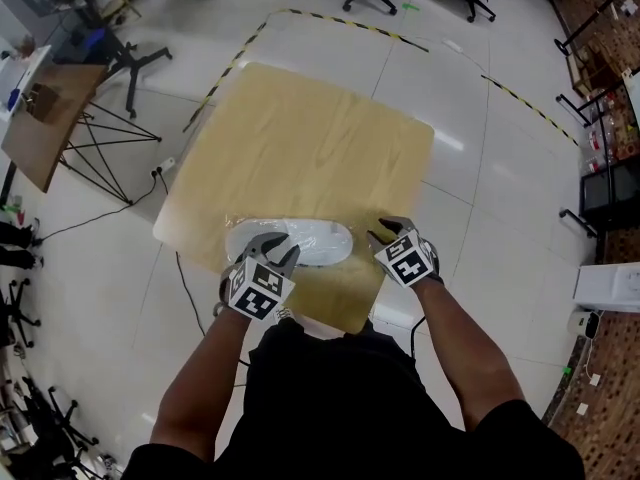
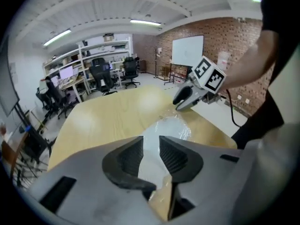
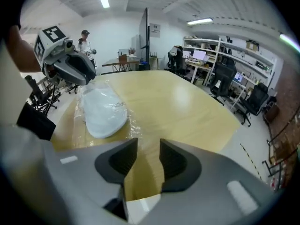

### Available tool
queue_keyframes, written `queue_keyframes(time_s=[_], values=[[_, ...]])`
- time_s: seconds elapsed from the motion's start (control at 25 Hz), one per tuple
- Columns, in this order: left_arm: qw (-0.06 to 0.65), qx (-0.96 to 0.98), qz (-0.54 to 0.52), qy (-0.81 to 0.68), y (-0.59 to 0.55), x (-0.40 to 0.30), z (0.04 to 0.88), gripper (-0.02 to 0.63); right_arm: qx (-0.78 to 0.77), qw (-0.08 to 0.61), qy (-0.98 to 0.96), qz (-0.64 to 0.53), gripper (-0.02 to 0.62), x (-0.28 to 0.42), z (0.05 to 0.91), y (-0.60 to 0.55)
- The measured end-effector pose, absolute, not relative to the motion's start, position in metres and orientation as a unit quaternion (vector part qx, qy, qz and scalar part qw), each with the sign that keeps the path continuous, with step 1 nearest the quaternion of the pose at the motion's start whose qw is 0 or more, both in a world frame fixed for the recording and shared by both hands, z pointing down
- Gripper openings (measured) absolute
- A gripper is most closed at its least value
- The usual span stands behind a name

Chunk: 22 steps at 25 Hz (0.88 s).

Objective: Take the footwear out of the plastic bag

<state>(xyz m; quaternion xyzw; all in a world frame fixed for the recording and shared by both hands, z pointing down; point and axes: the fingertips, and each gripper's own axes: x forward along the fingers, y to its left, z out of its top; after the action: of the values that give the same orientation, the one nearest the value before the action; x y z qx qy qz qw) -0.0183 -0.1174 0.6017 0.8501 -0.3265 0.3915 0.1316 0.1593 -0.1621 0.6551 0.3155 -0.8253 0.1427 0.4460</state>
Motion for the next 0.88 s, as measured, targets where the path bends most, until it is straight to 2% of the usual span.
queue_keyframes(time_s=[0.16, 0.2, 0.28, 0.48, 0.72, 0.8, 0.84, 0.88], values=[[0.091, 0.859, 0.455, -0.216, -0.112, -0.008, 0.629, 0.123, 0.281, 0.448, -0.828, 0.188, 0.148, 0.143, 0.666, -0.178], [0.084, 0.857, 0.467, -0.198, -0.110, -0.007, 0.638, 0.121, 0.285, 0.439, -0.827, 0.205, 0.128, 0.142, 0.666, -0.181], [0.082, 0.855, 0.479, -0.184, -0.108, -0.007, 0.648, 0.114, 0.302, 0.414, -0.830, 0.222, 0.002, 0.144, 0.660, -0.187], [0.117, 0.865, 0.441, -0.208, -0.109, -0.008, 0.652, 0.098, 0.300, 0.390, -0.843, 0.216, 0.003, 0.147, 0.652, -0.184], [0.120, 0.868, 0.432, -0.215, -0.111, -0.008, 0.654, 0.091, 0.391, 0.357, -0.809, 0.254, 0.003, 0.199, 0.642, -0.196], [0.121, 0.868, 0.430, -0.216, -0.110, -0.009, 0.654, 0.089, 0.360, 0.343, -0.832, 0.245, 0.003, 0.191, 0.630, -0.173], [0.122, 0.868, 0.429, -0.217, -0.110, -0.009, 0.654, 0.087, 0.322, 0.355, -0.850, 0.217, 0.010, 0.180, 0.626, -0.154], [0.123, 0.868, 0.429, -0.217, -0.110, -0.010, 0.653, 0.086, 0.277, 0.377, -0.866, 0.178, 0.061, 0.167, 0.625, -0.132]])
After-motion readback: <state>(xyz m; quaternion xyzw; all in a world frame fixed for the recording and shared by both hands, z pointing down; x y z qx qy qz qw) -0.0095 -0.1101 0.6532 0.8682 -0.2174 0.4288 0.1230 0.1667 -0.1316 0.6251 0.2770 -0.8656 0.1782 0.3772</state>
